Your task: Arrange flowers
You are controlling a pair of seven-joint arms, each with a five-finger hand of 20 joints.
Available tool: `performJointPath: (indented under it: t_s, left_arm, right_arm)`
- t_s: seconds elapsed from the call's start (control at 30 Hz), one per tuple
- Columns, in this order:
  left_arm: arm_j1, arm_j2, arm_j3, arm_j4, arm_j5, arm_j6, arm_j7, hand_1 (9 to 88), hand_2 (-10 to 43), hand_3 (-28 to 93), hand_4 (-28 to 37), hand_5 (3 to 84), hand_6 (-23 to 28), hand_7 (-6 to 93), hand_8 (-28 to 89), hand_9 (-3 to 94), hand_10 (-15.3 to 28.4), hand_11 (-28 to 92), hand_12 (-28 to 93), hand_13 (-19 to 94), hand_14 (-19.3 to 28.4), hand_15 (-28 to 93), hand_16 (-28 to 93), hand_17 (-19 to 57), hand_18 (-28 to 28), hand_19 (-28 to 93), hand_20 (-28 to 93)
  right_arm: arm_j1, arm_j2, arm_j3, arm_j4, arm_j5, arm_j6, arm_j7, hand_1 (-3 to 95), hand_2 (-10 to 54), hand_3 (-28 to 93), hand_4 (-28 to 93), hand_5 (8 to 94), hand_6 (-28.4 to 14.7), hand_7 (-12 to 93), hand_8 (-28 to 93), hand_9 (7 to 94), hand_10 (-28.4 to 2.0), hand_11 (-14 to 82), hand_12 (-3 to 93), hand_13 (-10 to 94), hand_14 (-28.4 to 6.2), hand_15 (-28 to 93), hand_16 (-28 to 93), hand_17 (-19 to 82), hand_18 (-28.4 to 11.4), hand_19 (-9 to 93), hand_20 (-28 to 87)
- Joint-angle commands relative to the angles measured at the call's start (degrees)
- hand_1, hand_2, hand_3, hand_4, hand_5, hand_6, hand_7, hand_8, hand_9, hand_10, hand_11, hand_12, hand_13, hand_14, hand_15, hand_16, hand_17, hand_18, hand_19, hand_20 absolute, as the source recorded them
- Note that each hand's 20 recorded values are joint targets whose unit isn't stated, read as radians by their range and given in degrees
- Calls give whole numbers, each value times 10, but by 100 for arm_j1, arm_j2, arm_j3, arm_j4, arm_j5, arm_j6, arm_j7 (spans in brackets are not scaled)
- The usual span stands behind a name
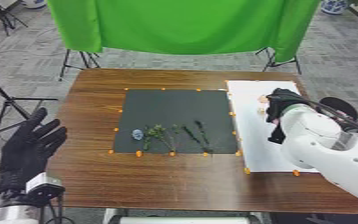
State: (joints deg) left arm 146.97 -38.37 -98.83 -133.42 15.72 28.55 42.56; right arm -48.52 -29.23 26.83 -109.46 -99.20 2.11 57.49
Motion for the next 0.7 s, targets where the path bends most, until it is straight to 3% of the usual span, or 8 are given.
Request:
performJointPath:
  t_s: [0.03,0.13,0.17,0.2,0.37,0.47,0.5,0.7]
  left_arm:
    - [659,93,-384,-113,-333,143,437,303,75,643,-201,358,90,102,-79,316,190,285,107,206,260,561,-123,-73,257,521,52]
    - [802,69,-451,-130,-420,211,569,303,74,644,-201,358,90,101,-79,315,190,285,107,206,260,561,-123,-73,257,521,52]
    - [756,-23,-452,-129,-317,193,442,303,74,643,-202,358,90,101,-79,315,190,285,107,206,260,561,-123,-73,257,521,52]
    - [770,44,-433,-124,-391,199,534,303,74,644,-203,358,90,101,-79,315,190,285,107,206,260,561,-123,-73,257,521,53]
    - [473,-229,-351,-82,13,90,27,303,74,644,-203,358,90,101,-79,316,190,285,108,206,260,561,-123,-73,257,522,53]
    - [211,-453,-312,-28,365,-30,-414,303,73,644,-203,358,90,101,-79,316,190,285,108,206,260,561,-123,-73,258,522,53]
    - [189,-444,-306,-26,358,-40,-441,302,73,645,-203,358,90,101,-79,316,190,285,108,206,260,560,-123,-73,258,523,53]
    - [-283,-723,-156,103,727,-223,-917,302,73,645,-202,358,90,101,-79,315,190,285,108,206,260,560,-123,-73,259,525,53]
  right_arm:
    - [1129,-1148,-613,-193,-183,-135,-542,629,-95,762,-283,756,-18,303,82,898,-85,93,339,854,-24,504,221,563,-124,932,175]
    - [1467,-1730,-931,-41,-198,-177,-752,629,-95,762,-283,755,-17,303,85,898,-84,93,339,855,-25,505,221,563,-124,932,179]
    - [1538,-1904,-1020,8,-210,-176,-799,628,-95,762,-283,756,-17,302,84,899,-84,93,339,855,-25,505,221,563,-124,932,180]
    - [1638,-2100,-1119,90,-231,-200,-854,628,-95,763,-283,756,-17,302,85,899,-83,93,340,855,-25,506,221,564,-122,932,181]
    - [1866,-2944,-1453,542,-286,-117,-963,624,-95,764,-282,756,-15,303,85,899,-80,94,340,856,-24,507,219,565,-122,932,187]
    - [1850,-3403,-1444,870,-251,-209,-973,623,-95,764,-282,754,-14,305,85,899,-79,93,340,857,-24,508,218,565,-121,932,189]
    - [1939,-3544,-1530,994,-156,-169,-986,623,-95,764,-283,753,-14,305,84,899,-80,94,340,857,-24,509,217,565,-121,932,190]
    - [1986,-4208,-1615,1616,-82,-7,-970,619,-95,763,-282,751,-9,307,78,902,-78,92,337,858,-26,510,214,564,-120,932,194]
